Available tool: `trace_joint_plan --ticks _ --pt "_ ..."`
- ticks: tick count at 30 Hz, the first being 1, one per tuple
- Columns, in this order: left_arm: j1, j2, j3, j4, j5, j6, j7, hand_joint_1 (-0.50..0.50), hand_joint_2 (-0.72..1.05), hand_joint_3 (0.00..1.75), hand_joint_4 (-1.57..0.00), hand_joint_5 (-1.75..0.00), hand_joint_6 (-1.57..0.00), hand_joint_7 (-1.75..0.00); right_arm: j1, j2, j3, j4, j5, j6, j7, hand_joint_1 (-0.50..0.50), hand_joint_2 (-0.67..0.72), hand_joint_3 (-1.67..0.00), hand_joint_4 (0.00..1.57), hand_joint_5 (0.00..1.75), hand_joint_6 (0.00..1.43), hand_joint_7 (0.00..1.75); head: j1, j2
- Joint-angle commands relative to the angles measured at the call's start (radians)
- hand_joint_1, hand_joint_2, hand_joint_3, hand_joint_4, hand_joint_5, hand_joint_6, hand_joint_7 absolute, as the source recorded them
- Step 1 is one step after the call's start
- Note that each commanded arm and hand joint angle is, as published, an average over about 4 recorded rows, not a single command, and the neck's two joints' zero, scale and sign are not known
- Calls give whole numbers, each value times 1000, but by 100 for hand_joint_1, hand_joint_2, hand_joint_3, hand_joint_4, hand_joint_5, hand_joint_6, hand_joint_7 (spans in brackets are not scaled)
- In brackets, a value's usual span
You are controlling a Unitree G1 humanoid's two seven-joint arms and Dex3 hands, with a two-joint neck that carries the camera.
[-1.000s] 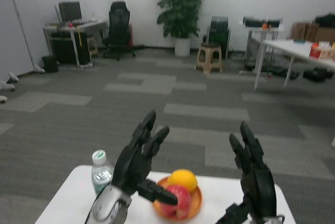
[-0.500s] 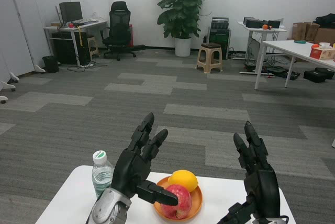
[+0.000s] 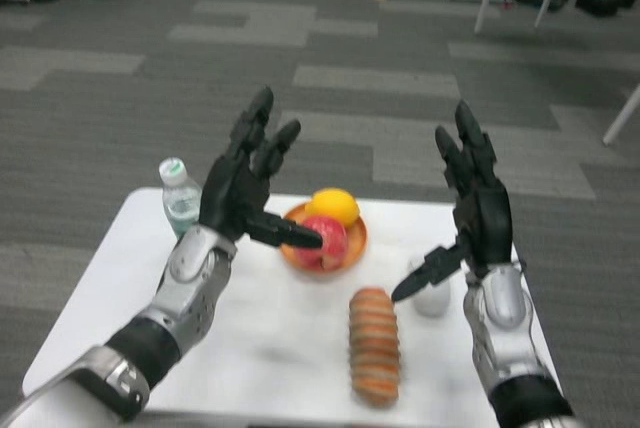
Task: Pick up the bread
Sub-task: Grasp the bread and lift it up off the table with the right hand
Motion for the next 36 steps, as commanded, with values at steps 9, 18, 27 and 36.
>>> trace_joint_plan --ticks 9,18,27,36 --pt "5 105 -111 27 -150 45 -23 50 16 2 0 -41 0 0 -19 -116 7 2 8 101 130 -33 23 0 0 29 0 0 -45 -124" --pt "-8 231 -202 -3 -247 89 -39 50 25 4 0 -41 0 0 -63 -187 17 -1 9 144 228 -35 6 0 0 29 0 0 -55 -119" --pt "-1 354 -256 -114 -279 177 -50 50 34 7 0 -41 0 0 -136 -232 89 -26 9 169 421 -41 -22 0 0 29 0 0 -45 -115" --pt "12 327 -239 -113 -278 182 -50 50 34 4 0 -41 0 0 -166 -269 215 -145 -96 211 696 -42 -38 -4 0 10 0 0 -25 -108"
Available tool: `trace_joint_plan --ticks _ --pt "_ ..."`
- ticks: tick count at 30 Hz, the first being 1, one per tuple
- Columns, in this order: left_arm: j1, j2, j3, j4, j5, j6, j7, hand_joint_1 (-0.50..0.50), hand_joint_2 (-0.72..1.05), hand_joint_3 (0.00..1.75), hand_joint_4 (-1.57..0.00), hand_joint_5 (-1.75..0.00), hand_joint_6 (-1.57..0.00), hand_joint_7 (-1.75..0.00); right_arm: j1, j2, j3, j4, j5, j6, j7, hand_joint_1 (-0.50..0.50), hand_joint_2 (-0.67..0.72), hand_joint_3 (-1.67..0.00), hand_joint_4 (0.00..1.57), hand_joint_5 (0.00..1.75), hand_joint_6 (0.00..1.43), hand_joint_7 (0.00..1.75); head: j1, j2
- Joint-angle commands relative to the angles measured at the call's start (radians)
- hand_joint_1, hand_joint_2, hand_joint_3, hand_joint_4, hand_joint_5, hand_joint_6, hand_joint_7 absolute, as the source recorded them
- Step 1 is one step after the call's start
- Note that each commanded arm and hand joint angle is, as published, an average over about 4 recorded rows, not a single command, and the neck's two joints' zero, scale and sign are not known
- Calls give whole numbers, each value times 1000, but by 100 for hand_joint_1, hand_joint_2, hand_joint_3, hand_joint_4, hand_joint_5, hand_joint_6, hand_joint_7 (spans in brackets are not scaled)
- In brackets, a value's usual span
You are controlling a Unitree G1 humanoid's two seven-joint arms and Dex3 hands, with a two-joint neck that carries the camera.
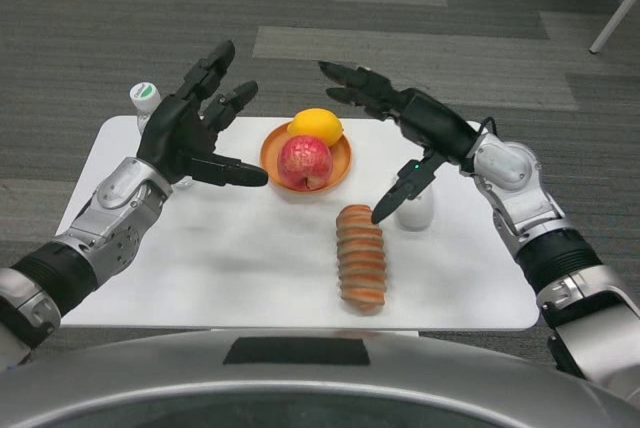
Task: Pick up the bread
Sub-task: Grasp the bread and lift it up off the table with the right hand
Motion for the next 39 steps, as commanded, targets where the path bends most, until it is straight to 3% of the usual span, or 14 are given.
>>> trace_joint_plan --ticks 1,4,8,11,16,23,27,34,39 --pt "10 -14 7 0 -1 6 -4 50 34 2 0 -41 0 0 -18 -3 2 -44 -80 33 85 -42 -40 -6 0 10 0 0 2 0" --pt "10 -18 6 2 -1 6 -4 50 34 7 0 -41 0 0 -18 -8 5 -52 -113 37 101 -42 -43 -8 0 10 0 0 -1 1" --pt "10 -23 6 3 -1 6 -4 50 34 7 0 -41 0 0 -18 -40 29 -66 -159 29 116 -42 -53 -14 0 5 0 0 -5 -2" --pt "10 -28 5 5 0 6 -4 50 34 7 0 -41 0 0 -18 -63 48 -82 -185 -2 117 -42 -54 -38 0 0 0 0 -10 -1" --pt "10 -29 -1 7 1 6 -6 50 34 2 0 -41 0 0 -15 -110 70 -139 -274 -27 124 -42 -38 -85 0 0 0 0 -16 2" --pt "15 -30 -1 7 2 6 -6 50 34 4 0 -41 0 0 -30 -197 177 -187 -350 -45 132 -42 -29 -103 0 0 0 0 -18 2" --pt "16 -34 -1 7 2 5 -6 50 34 7 0 -41 0 0 -35 -227 226 -207 -356 -49 134 -42 -24 -107 0 0 0 0 -20 1" --pt "16 -41 -1 10 0 4 -6 50 34 7 0 -41 0 0 -38 -257 259 -217 -389 -49 140 -42 -19 -121 0 0 0 0 -29 5" --pt "16 -46 -3 21 -1 3 -8 50 34 9 0 -41 0 0 -38 -222 233 -188 -483 -69 148 -42 -16 -127 0 0 0 0 -27 9"
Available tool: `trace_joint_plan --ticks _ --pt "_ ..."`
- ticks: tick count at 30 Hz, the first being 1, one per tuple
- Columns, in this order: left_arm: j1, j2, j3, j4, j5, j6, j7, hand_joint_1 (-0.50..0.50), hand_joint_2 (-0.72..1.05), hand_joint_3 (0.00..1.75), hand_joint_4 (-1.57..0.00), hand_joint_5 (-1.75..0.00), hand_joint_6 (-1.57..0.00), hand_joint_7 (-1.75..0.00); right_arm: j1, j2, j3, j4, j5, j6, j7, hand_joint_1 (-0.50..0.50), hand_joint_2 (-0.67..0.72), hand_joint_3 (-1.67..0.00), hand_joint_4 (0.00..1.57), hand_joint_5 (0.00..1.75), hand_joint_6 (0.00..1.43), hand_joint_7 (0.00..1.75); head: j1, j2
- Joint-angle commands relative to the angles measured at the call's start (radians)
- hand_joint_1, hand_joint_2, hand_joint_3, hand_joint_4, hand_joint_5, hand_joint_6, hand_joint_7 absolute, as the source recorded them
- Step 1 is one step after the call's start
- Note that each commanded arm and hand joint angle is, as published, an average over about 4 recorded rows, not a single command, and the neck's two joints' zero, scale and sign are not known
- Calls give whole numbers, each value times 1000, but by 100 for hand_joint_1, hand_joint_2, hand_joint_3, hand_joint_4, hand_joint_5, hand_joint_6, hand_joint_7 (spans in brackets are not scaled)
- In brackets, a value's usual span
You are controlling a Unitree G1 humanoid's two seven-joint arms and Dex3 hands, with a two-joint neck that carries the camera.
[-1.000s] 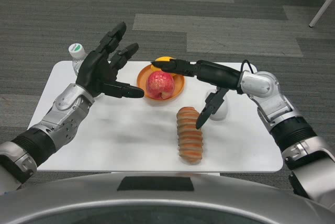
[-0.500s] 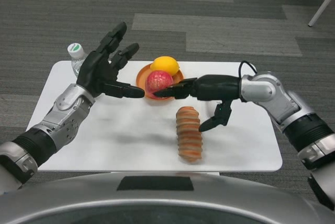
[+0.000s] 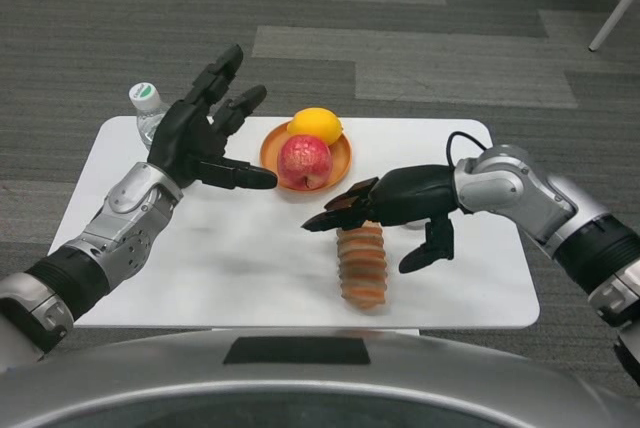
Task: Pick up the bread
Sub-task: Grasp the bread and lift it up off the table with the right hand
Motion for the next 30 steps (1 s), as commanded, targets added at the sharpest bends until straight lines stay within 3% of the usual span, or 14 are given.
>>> trace_joint_plan --ticks 1,5,14,20,30 --pt "8 -9 -4 14 -2 -1 -8 50 34 9 0 -41 0 0 -14 30 -28 35 -67 -34 12 -42 -16 -127 0 0 0 0 2 2" --pt "8 -12 -5 19 -4 -3 -9 50 34 9 0 -41 0 0 -20 79 -65 97 -152 -77 17 -42 -16 -135 0 0 0 0 -2 4" --pt "8 -19 -7 32 -6 -4 -10 50 34 2 0 -41 0 0 -68 208 -103 299 -342 -182 24 -42 -8 -135 0 0 0 0 -2 10" --pt "8 -26 -8 38 -6 -6 -14 50 34 7 0 -41 0 0 -92 251 -105 420 -383 -210 23 -42 -2 -143 0 0 0 0 1 16" --pt "8 -31 -8 44 -6 -6 -15 50 34 9 0 -41 0 0 -110 285 -124 556 -416 -225 20 -42 4 -145 0 0 0 0 -3 19"
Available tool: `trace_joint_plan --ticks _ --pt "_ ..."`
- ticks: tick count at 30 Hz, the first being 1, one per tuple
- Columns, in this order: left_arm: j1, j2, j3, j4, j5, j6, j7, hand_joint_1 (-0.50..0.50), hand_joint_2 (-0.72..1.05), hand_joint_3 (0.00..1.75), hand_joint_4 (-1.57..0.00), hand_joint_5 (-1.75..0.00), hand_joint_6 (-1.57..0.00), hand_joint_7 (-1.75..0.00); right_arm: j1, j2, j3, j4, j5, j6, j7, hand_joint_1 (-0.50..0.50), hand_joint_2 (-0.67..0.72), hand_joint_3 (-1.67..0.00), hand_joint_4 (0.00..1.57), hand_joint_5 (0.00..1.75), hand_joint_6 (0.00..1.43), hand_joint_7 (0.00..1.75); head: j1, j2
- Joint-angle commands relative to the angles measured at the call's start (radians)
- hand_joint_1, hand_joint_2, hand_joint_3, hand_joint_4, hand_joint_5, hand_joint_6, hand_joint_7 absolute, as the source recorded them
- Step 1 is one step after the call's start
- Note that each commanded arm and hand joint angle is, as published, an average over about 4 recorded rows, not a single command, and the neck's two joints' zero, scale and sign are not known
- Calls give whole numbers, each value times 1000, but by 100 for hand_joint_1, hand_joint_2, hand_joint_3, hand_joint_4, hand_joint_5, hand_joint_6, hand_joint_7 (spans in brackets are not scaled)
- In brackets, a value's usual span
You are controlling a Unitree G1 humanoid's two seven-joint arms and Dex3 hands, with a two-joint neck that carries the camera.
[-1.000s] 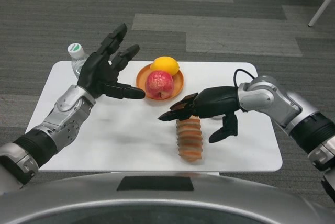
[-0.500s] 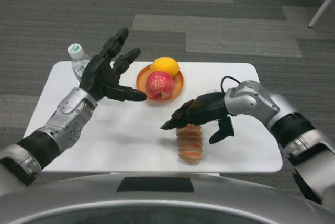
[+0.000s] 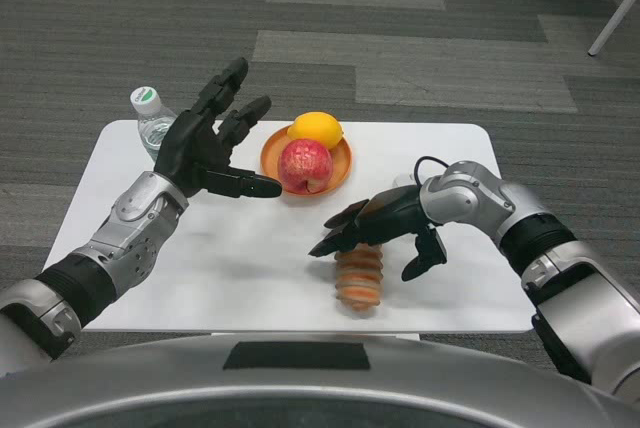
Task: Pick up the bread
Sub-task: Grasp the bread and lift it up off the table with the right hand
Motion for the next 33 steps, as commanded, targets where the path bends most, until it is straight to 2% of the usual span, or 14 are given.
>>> trace_joint_plan --ticks 1,4,9,12,14,21,24,26,29,31,33 --pt "5 -1 -4 14 -5 -6 -2 50 34 7 0 -41 0 0 -9 9 -15 68 -27 6 7 -42 6 -147 0 0 0 0 -3 1" --pt "5 -4 -4 19 -6 -7 -3 50 34 4 0 -41 0 0 -13 23 -33 113 -38 6 7 -42 9 -151 0 0 0 0 4 1" --pt "5 -9 -5 19 -6 -7 -5 50 34 9 0 -41 0 0 -15 32 -50 154 -45 6 3 -46 9 -151 0 10 0 0 0 2" --pt "5 -10 -4 21 -6 -7 -5 50 34 7 0 -41 0 0 -15 36 -57 169 -45 6 2 -48 9 -155 0 27 0 0 0 2" --pt "5 -10 -5 23 -6 -7 -5 50 34 9 0 -41 0 0 -15 39 -62 177 -42 6 1 -50 9 -159 0 44 0 3 -3 2" --pt "5 -11 -6 25 -6 -7 -5 50 34 7 0 -41 0 0 -15 44 -80 205 -28 13 0 -50 9 -159 0 58 0 26 -4 2" --pt "5 -14 -6 25 -6 -8 -5 50 34 9 0 -41 0 0 -15 43 -83 220 -17 15 0 -50 9 -159 0 61 0 40 -4 1" --pt "5 -15 -6 25 -6 -8 -5 50 34 4 0 -41 0 0 -15 43 -88 233 -14 15 0 -50 9 -159 0 65 0 51 -4 1" --pt "5 -16 -6 25 -6 -8 -5 50 34 4 0 -41 0 0 -15 48 -110 248 -12 15 -3 -47 9 -159 0 87 0 80 -6 0" --pt "5 -16 -6 25 -6 -8 -5 50 34 4 0 -41 0 0 -15 55 -141 256 -11 14 -7 -46 9 -159 0 104 0 108 -7 -1" --pt "5 -16 -6 25 -6 -8 -5 50 34 2 0 -41 0 0 -15 64 -183 260 -11 14 -10 -46 8 -159 0 114 0 133 -7 -1"
